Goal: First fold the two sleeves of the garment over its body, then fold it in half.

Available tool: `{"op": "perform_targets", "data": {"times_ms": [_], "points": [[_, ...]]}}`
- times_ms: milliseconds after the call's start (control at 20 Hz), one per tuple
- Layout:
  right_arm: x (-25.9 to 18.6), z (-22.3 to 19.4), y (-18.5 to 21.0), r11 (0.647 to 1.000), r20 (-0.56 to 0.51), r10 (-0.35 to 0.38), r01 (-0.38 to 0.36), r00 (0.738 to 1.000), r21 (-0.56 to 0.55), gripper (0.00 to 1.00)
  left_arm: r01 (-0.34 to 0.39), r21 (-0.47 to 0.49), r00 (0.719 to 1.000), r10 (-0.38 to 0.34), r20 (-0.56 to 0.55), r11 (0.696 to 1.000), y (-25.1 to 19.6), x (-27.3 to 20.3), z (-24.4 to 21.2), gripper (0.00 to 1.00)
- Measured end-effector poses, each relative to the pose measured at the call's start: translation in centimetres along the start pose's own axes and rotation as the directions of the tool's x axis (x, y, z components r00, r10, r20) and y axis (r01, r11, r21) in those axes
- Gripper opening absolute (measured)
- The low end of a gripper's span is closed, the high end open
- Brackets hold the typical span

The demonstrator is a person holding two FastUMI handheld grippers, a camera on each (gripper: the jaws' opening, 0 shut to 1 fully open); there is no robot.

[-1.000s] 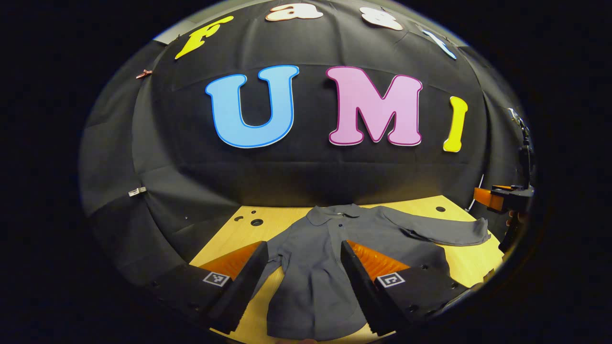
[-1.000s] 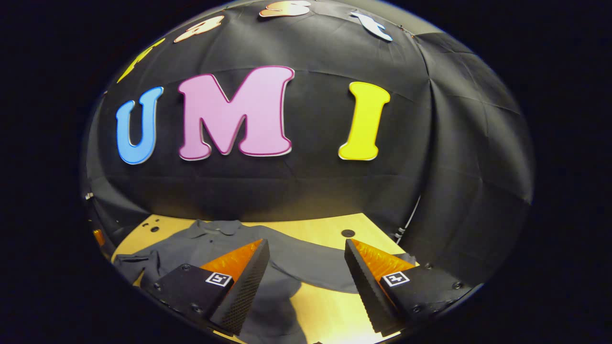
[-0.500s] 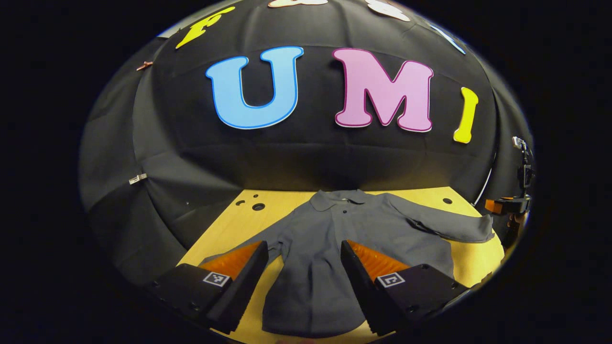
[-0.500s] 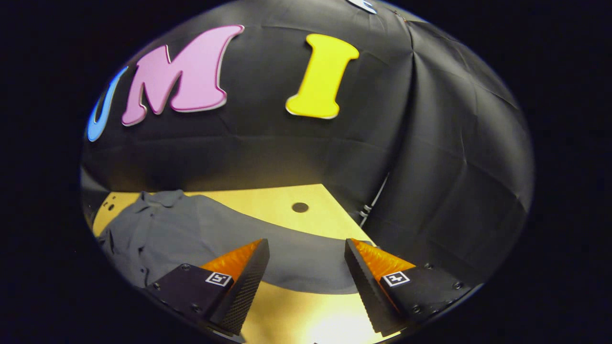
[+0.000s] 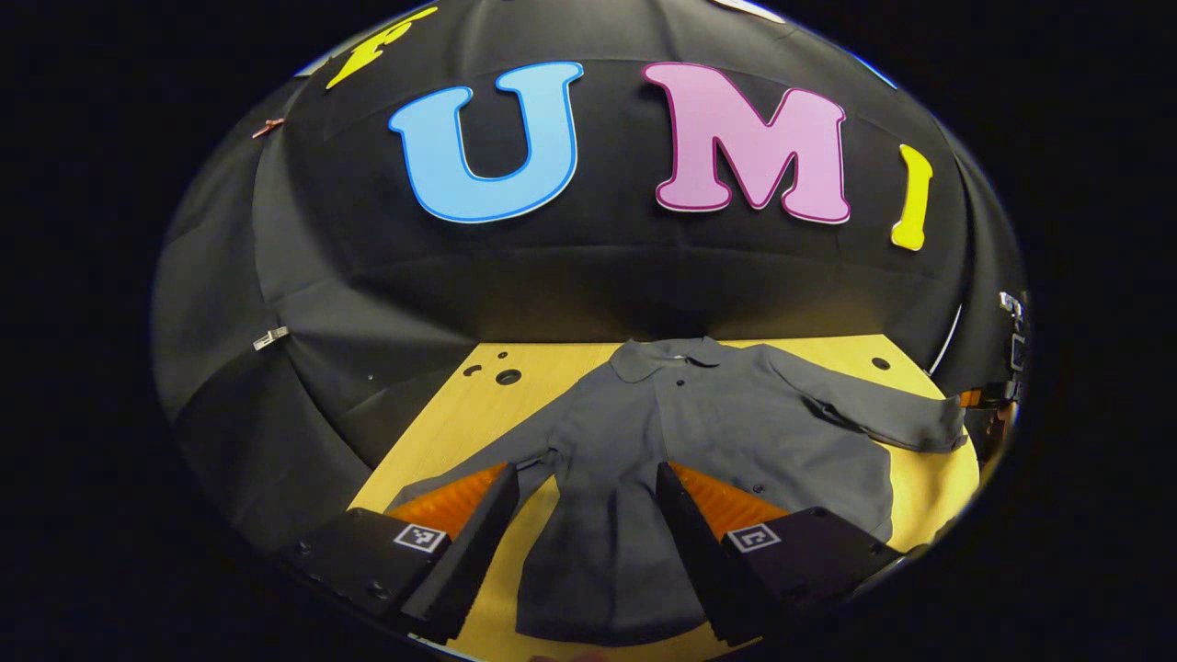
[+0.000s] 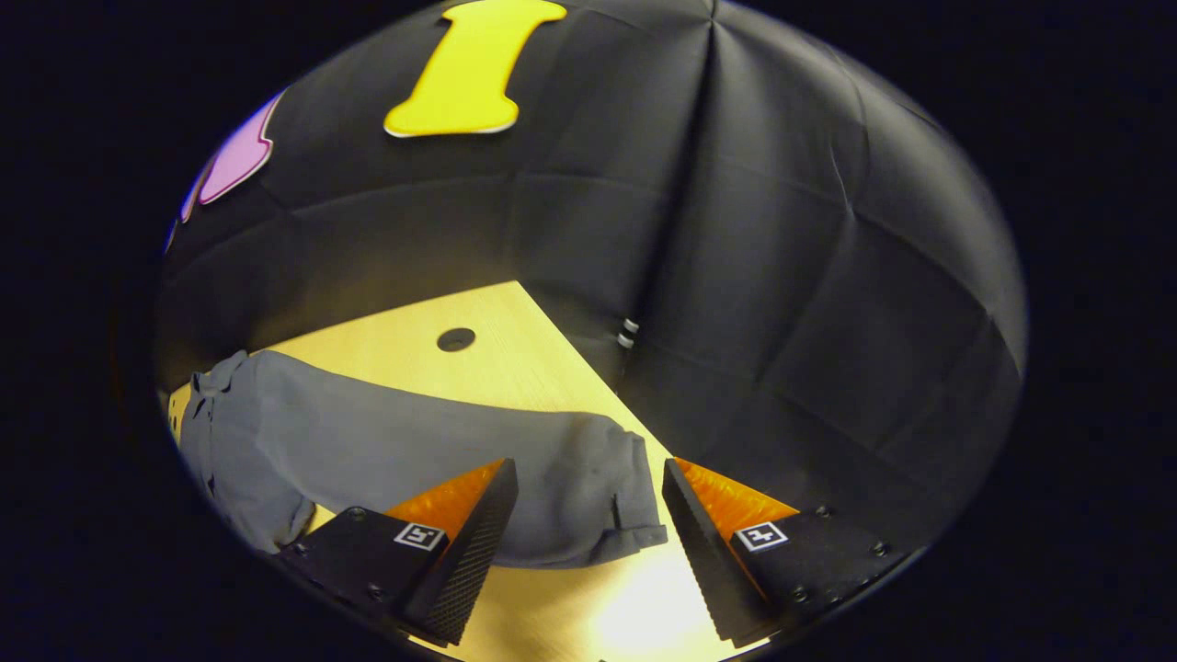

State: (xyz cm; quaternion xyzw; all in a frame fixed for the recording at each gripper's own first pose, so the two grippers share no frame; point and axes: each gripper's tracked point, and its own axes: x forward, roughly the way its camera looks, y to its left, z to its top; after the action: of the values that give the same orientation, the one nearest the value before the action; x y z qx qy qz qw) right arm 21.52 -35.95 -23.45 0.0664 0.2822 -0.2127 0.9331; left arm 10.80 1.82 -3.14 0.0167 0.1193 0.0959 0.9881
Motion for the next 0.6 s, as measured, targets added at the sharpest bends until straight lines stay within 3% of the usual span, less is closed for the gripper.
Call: {"op": "perform_targets", "data": {"times_ms": [200,600], "points": [[2.7,-2.3,-1.1,0.996,-0.089,-0.023,0.031,0.996,0.083,0.98,-0.014,0.003,1.0,0.014,-0.023,1.0,-0.1,0.2,-0.3,0.98],[5.6,-5.6,-0.9,0.992,-0.216,-0.02,0.047,0.976,0.117,0.98,-0.015,-0.003,0.999,0.015,-0.032,1.0,-1.7,-0.1,-0.3,0.98]]}}
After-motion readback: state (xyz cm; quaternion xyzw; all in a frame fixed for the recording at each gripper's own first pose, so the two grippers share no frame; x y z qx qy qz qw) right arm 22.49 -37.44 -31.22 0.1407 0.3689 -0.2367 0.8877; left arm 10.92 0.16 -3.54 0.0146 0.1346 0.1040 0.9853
